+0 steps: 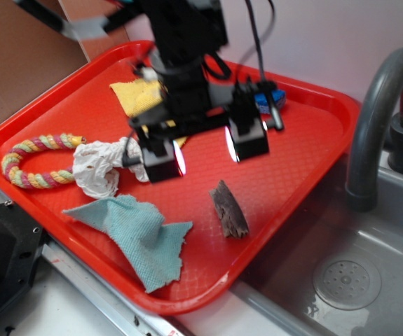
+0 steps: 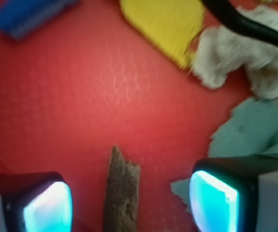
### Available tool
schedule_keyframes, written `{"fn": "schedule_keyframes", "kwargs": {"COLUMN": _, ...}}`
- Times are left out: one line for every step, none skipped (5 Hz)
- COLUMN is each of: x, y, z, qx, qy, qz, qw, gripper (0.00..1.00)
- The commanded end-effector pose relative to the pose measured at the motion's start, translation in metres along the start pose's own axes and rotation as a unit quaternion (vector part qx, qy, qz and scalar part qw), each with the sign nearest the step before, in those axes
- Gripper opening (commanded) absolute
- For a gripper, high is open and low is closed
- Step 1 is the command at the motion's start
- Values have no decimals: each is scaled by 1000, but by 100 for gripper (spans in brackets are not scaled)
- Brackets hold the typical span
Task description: Grab the wood chip.
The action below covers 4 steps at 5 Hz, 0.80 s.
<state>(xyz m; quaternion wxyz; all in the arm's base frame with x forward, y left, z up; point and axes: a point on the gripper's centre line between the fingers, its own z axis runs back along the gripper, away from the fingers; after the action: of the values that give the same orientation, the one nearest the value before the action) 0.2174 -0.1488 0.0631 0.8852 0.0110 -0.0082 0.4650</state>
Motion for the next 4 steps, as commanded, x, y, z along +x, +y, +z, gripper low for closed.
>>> {"fn": "schedule_keyframes", "kwargs": {"x": -4, "y": -6, "z": -9, "qx": -14, "qy": -56, "qz": 5, "qw": 998, "gripper": 100}}
{"fn": "schedule_keyframes", "kwargs": {"x": -20, "y": -8, "z": -21, "qx": -12, "qy": -37, "qz": -15, "qw": 999, "gripper": 100}}
{"fn": "schedule_keyframes", "kwargs": {"x": -26, "y": -8, "z": -29, "qx": -5, "qy": -39, "qz": -21, "qw": 999, "gripper": 100}}
{"fn": "schedule_keyframes", "kwargs": {"x": -27, "y": -6, "z": -41, "qx": 9, "qy": -56, "qz": -14, "qw": 998, "gripper": 100}}
